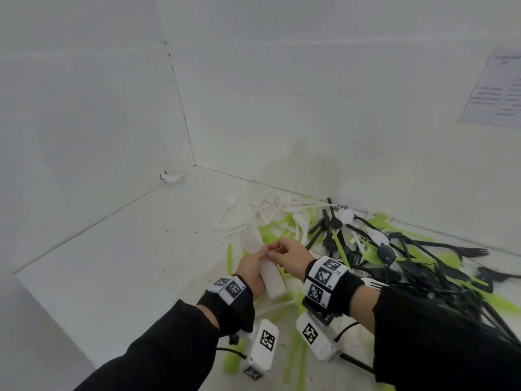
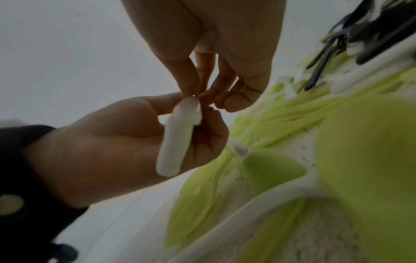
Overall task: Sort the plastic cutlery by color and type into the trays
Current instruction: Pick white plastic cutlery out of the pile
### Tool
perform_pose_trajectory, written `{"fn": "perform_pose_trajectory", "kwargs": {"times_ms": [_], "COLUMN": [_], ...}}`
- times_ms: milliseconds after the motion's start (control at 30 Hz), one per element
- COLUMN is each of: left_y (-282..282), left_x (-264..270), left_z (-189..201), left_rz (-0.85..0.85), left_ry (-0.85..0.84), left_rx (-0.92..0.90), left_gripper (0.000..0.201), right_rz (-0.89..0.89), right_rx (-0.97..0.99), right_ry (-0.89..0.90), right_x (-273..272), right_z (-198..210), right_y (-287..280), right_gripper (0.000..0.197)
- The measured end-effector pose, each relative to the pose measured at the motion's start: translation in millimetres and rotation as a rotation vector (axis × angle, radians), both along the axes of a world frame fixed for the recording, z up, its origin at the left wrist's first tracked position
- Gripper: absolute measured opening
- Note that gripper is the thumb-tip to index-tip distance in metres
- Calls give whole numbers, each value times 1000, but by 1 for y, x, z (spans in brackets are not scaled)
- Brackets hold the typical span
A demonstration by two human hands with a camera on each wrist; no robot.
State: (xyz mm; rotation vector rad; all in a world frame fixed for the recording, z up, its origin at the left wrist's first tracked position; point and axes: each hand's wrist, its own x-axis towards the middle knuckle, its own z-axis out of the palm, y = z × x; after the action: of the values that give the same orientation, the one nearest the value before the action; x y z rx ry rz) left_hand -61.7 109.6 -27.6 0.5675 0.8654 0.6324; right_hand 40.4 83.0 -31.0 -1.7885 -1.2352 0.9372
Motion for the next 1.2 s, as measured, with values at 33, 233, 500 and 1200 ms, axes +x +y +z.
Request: {"fn": "perform_pose_trajectory", "kwargs": {"times_ms": [33, 233, 500, 1200], "left_y": [1, 3, 4, 14], "left_x": [1, 0, -3, -1], "left_z": [-2, 0, -8, -22], "left_rz": [21, 81, 42, 48], "left_ry": [4, 90, 95, 102], "left_rx": [-3, 45, 74, 46], "left_gripper": [28, 21, 10, 8], "right_rz": [23, 15, 80, 36], "right_rx": [-10, -187, -518, -431], "right_ry": [-19, -416, -1029, -950], "right_x": [3, 36, 74, 64], "right_z": [2, 20, 18, 1], "right_y": [1, 27, 42, 81], "right_gripper": [24, 24, 48, 39]}}
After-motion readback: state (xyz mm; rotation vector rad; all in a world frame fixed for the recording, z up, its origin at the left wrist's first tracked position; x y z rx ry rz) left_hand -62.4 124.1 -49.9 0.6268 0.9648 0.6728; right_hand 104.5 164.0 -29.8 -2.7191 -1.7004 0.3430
